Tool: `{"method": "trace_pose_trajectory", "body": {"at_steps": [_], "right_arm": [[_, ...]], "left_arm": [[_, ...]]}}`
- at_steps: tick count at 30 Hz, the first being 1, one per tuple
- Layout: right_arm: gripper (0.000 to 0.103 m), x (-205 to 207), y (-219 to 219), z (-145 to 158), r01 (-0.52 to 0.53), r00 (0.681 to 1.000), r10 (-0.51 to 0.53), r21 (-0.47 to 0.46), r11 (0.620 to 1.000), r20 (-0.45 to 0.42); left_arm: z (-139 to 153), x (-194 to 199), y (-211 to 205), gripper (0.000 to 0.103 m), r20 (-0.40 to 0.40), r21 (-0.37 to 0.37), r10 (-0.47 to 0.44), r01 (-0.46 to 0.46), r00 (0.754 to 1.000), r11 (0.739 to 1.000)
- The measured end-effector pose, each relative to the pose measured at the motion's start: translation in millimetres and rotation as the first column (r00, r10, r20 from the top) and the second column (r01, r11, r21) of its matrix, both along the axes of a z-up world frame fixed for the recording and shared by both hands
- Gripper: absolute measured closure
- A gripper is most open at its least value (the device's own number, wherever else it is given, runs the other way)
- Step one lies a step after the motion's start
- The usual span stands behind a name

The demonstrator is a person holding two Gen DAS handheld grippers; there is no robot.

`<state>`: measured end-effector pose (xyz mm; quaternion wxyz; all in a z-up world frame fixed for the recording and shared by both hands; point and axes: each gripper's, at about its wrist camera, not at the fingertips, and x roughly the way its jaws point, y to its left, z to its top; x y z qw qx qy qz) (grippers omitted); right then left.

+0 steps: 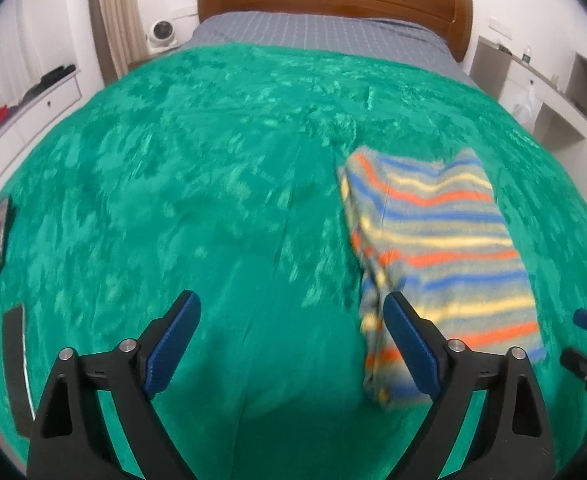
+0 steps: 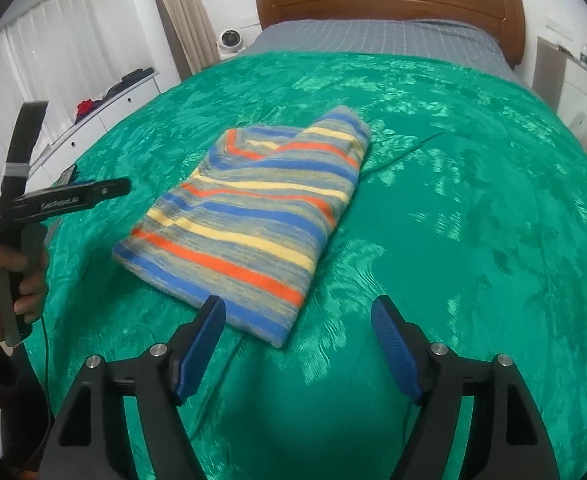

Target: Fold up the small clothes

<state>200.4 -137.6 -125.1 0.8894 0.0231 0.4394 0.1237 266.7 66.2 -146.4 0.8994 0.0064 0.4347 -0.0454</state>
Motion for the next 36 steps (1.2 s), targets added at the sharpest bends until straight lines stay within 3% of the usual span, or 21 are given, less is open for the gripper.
{"method": "trace_pose_trajectory", "body": {"at_steps": [7,11,13,15,20,36], "right_arm": [[0.026,-50,-27,-15,0.108,0.994,-0.109,-0.033,0.994,-0.004],[0.018,-80,-41,-30,0.184,0.983,-0.185,-0.059,0.981,-0.014],[0.017,-85,-45,-42,0.204,0.978,-0.207,-0.077,0.976,-0.035],[0.01,-91,-48,-51,0.211,0.977,-0.213,-0.07,0.975,-0.026],[0.0,-94,-43,-61,0.201,0.979,-0.199,-0.084,0.976,0.031],[0.0,-98,-46,-69,0.202,0.976,-0.198,-0.041,0.979,0.095]], "left_arm": [[-35,-53,22,0.007,-0.022,0.014,0.009,-0.009,1.0,1.0],[-61,-63,24,0.004,-0.052,0.02,0.009,-0.008,0.999,1.0],[-67,-68,25,0.0,-0.02,0.021,0.015,-0.015,1.0,1.0],[-73,-72,26,0.0,0.017,0.016,0.015,-0.016,1.0,1.0],[-77,-79,27,0.0,0.07,0.012,0.01,-0.011,0.997,1.0],[-79,-84,26,0.0,0.114,0.01,0.013,-0.014,0.993,1.0]]}}
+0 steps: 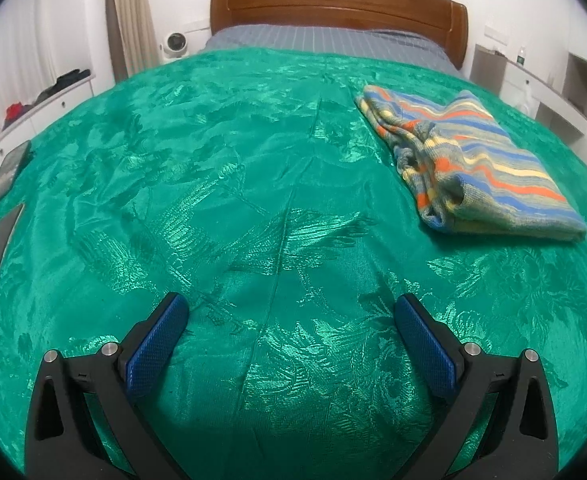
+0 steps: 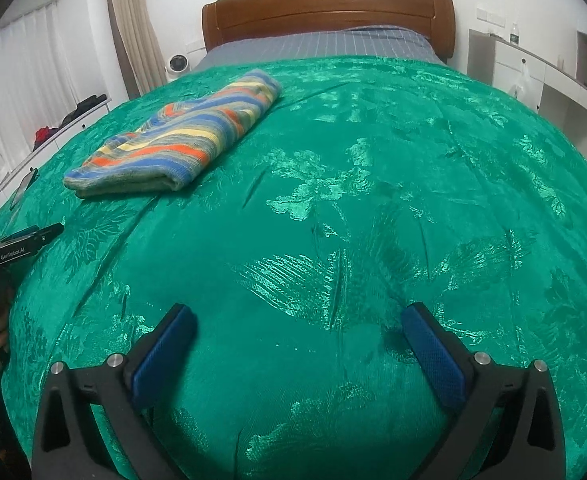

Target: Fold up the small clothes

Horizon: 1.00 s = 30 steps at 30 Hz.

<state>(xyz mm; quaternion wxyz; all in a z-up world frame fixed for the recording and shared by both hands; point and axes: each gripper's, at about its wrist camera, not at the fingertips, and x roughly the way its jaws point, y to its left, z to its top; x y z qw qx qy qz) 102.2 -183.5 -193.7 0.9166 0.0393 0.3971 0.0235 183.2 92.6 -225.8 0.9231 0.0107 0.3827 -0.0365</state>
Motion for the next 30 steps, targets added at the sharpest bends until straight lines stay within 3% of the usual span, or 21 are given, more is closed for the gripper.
{"method": "trace_pose_trajectory", "body": {"at_steps": [30], "right_arm": [[0.0,2.6,3.7,-1.6,0.008,1.0,-0.008,-0.029,1.0,-0.003]], "left_arm": [[-0.7,-2.8,-1.8,0.0,0.009,-0.006,-0.001,0.001,1.0,1.0]]}}
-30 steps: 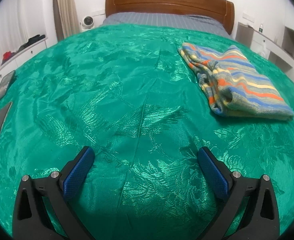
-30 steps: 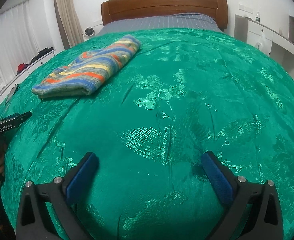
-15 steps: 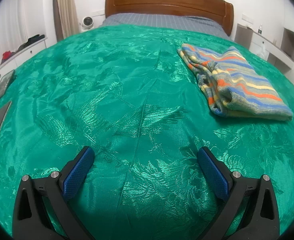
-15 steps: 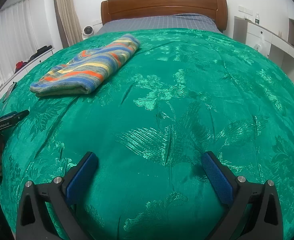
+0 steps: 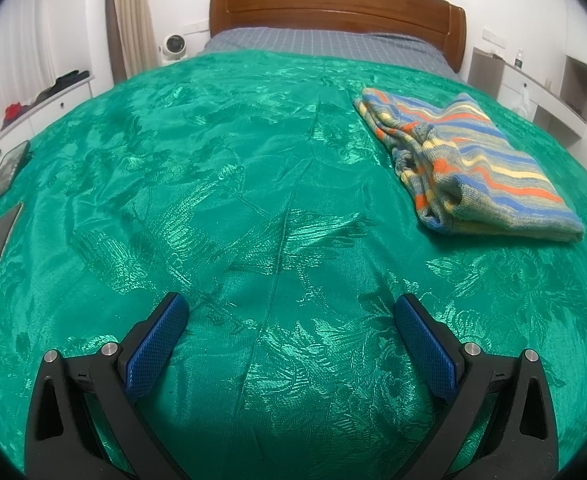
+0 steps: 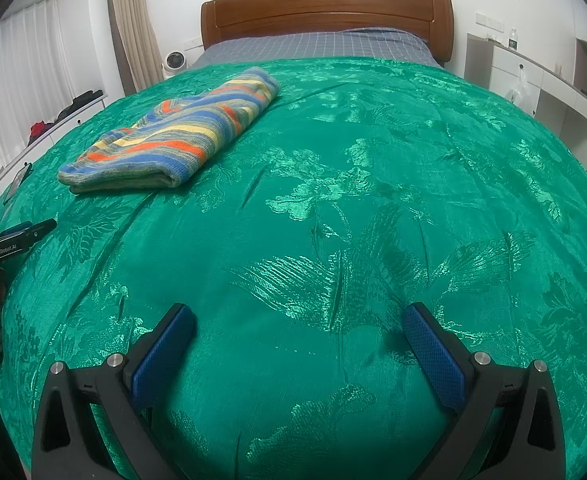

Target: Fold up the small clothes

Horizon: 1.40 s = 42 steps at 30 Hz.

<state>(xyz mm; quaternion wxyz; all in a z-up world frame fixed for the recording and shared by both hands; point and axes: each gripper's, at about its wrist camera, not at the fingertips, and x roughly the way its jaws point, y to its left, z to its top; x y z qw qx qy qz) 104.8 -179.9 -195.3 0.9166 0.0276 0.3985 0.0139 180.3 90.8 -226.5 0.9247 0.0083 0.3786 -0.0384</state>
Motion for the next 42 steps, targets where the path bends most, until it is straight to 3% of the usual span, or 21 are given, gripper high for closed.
{"method": "trace_pose_trajectory", "body": {"at_steps": [12,16,18,21,22,25,28,30,32,36,37,39,41,42], "right_arm": [[0.0,0,0,0,0.001,1.0,-0.001,0.0,1.0,0.0],[0.0,0,0,0,0.0,1.0,0.0,0.0,1.0,-0.002],[0.0,3,2,2,-0.006,0.999,0.006,-0.011,1.0,-0.031],[0.0,14,4,18,-0.055,0.99,0.05,-0.034,0.998,-0.133],[0.0,18,3,29,-0.071,0.989,0.07,-0.008,0.997,-0.13],[0.0,40,-2,68,-0.123,0.991,0.127,0.084,0.989,-0.045],[0.0,88,-3,92,-0.152,0.988,0.153,0.19,0.97,0.009],[0.0,127,-4,92,-0.159,0.987,0.163,0.296,0.942,0.01],[0.001,167,-3,77,-0.124,0.988,0.151,0.378,0.918,-0.043],[0.022,225,6,32,-0.078,0.972,0.183,0.532,0.843,-0.147],[0.026,235,12,20,-0.063,0.966,0.189,0.549,0.833,-0.176],[0.054,247,27,7,-0.047,0.96,0.186,0.535,0.843,-0.21],[0.063,247,52,12,-0.087,0.962,0.176,0.38,0.921,-0.208],[0.069,242,73,22,-0.149,0.965,0.194,0.239,0.96,-0.178]], "left_arm": [[0,0,1,0.0,0.001,-0.001,0.0,0.0,1.0,1.0],[3,3,3,0.0,-0.033,-0.021,-0.012,0.011,0.999,1.0],[12,10,12,0.001,-0.104,-0.083,-0.054,0.045,0.993,0.996],[38,19,39,0.001,-0.113,-0.292,-0.106,0.069,0.988,0.954],[51,26,47,0.001,-0.09,-0.356,-0.102,0.063,0.991,0.932],[70,59,37,0.001,-0.059,-0.444,-0.161,0.118,0.985,0.888],[67,102,2,0.001,-0.105,-0.466,-0.258,0.182,0.96,0.866],[56,134,-26,0.001,-0.157,-0.436,-0.287,0.194,0.945,0.879],[42,159,-44,0.001,-0.231,-0.408,-0.278,0.167,0.932,0.898],[22,183,-63,0.003,-0.319,-0.322,-0.242,0.135,0.916,0.937],[22,184,-69,0.007,-0.315,-0.305,-0.243,0.144,0.918,0.941],[21,183,-82,0.062,-0.312,-0.273,-0.264,0.181,0.913,0.945],[24,183,-95,0.078,-0.298,-0.233,-0.26,0.194,0.919,0.953],[27,181,-99,0.086,-0.283,-0.215,-0.247,0.189,0.927,0.958]]}}
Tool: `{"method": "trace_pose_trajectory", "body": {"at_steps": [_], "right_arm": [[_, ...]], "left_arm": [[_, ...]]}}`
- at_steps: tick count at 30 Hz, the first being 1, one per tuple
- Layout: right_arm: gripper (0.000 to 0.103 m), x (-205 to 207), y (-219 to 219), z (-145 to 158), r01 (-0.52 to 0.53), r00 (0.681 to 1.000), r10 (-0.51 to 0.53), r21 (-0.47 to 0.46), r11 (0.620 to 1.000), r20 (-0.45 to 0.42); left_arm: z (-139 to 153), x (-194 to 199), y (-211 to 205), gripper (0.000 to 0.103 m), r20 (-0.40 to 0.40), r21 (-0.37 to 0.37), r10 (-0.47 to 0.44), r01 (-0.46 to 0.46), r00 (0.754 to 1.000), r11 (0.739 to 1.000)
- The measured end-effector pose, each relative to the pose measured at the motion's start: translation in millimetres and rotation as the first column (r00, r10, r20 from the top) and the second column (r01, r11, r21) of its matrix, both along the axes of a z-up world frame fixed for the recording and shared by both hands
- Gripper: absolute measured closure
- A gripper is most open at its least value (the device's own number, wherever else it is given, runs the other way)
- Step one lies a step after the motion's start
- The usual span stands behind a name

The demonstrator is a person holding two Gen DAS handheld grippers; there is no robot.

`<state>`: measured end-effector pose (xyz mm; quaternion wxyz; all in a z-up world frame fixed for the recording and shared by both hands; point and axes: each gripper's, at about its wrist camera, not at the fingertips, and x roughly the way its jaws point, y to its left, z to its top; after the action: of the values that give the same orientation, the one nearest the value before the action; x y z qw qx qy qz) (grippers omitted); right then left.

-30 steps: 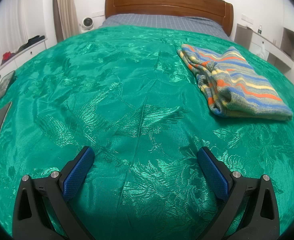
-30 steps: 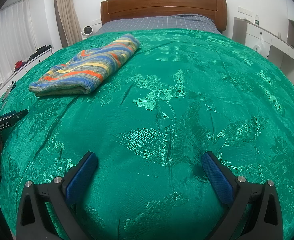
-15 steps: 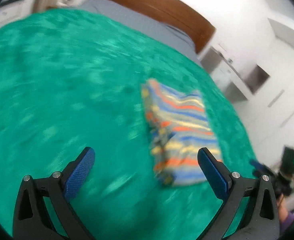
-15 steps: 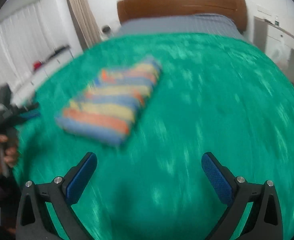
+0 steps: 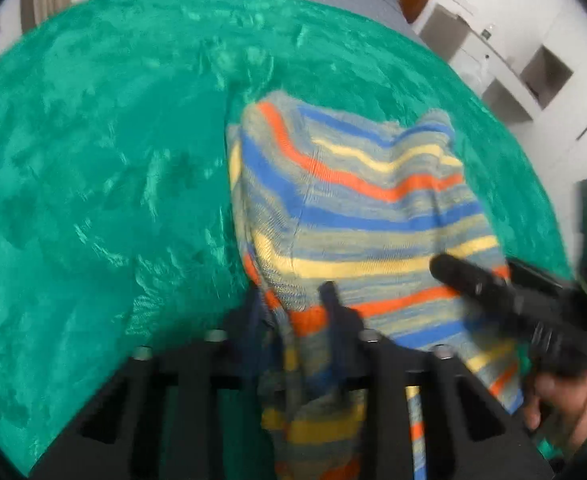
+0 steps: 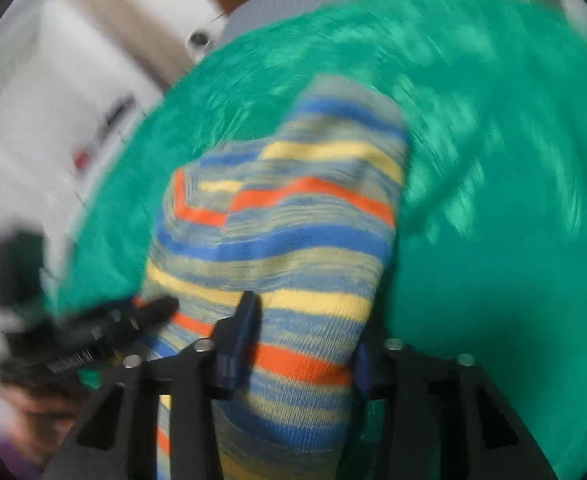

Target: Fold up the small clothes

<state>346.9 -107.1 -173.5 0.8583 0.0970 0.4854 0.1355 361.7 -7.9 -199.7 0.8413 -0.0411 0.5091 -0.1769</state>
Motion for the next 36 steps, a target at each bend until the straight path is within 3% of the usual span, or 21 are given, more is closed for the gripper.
{"method": "trace_pose_trajectory", "body": {"at_steps": [2,4,8,10,11,12,13,14,15,19,20,21,24,28,33,36], "right_arm": [[0.072,-13,26,15,-0.053,0.995,0.066,-0.165,0.985,0.08],[0.076,-28,39,35,-0.073,0.98,0.113,-0.232,0.97,0.162],[0.077,-47,41,83,-0.065,0.944,0.125,-0.2,0.978,0.305],[0.077,-46,35,100,-0.047,0.932,0.107,-0.177,0.983,0.347],[0.076,-42,29,102,-0.034,0.933,0.092,-0.169,0.985,0.349],[0.068,-35,17,100,-0.013,0.944,0.062,-0.153,0.988,0.323],[0.059,-29,8,95,0.003,0.958,0.04,-0.146,0.989,0.285],[0.029,-25,-2,84,0.034,0.972,0.005,-0.162,0.986,0.234],[0.011,-26,-12,73,0.073,0.982,-0.036,-0.196,0.978,0.187],[0.012,-66,-41,47,0.116,0.99,-0.083,-0.31,0.944,0.117],[0.012,-80,-42,47,0.113,0.99,-0.078,-0.335,0.935,0.118],[0.012,-94,-41,49,0.108,0.99,-0.067,-0.355,0.929,0.126],[0.011,-140,-36,76,0.117,0.98,-0.043,-0.384,0.916,0.196],[0.003,-190,-27,117,0.19,0.946,-0.068,-0.372,0.908,0.318],[0.002,-225,-13,156,0.214,0.921,-0.089,-0.3,0.93,0.38],[0.0,-241,-9,169,0.214,0.905,-0.094,-0.254,0.943,0.415]], "left_arm": [[12,-4,-4,0.09,0.04,-0.016,0.012,-0.011,0.999,1.0],[33,-9,-4,0.09,0.103,-0.051,0.015,-0.01,0.995,0.999],[84,-18,-8,0.089,0.251,-0.045,-0.007,0.019,0.968,0.999],[93,-15,-13,0.079,0.284,-0.023,-0.011,0.018,0.959,1.0],[88,-9,-15,0.052,0.265,0.0,-0.013,0.013,0.964,1.0],[78,-4,-12,0.02,0.231,0.025,-0.011,0.006,0.973,1.0],[64,-2,-5,0.015,0.198,0.065,0.013,-0.026,0.98,0.998],[55,-5,0,0.017,0.192,0.095,0.035,-0.054,0.981,0.994],[48,-10,5,0.017,0.191,0.12,0.048,-0.072,0.98,0.99],[49,-63,23,0.016,0.253,0.19,0.059,-0.11,0.966,0.976],[54,-74,23,0.011,0.278,0.2,0.059,-0.118,0.959,0.973],[61,-82,26,0.004,0.303,0.209,0.06,-0.127,0.951,0.97],[95,-118,24,0.002,0.423,0.23,0.067,-0.178,0.904,0.957],[130,-158,22,0.001,0.499,0.24,0.07,-0.216,0.863,0.946],[156,-198,21,0.0,0.57,0.275,0.106,-0.31,0.815,0.91],[162,-214,23,0.0,0.553,0.249,0.119,-0.299,0.825,0.921]]}}
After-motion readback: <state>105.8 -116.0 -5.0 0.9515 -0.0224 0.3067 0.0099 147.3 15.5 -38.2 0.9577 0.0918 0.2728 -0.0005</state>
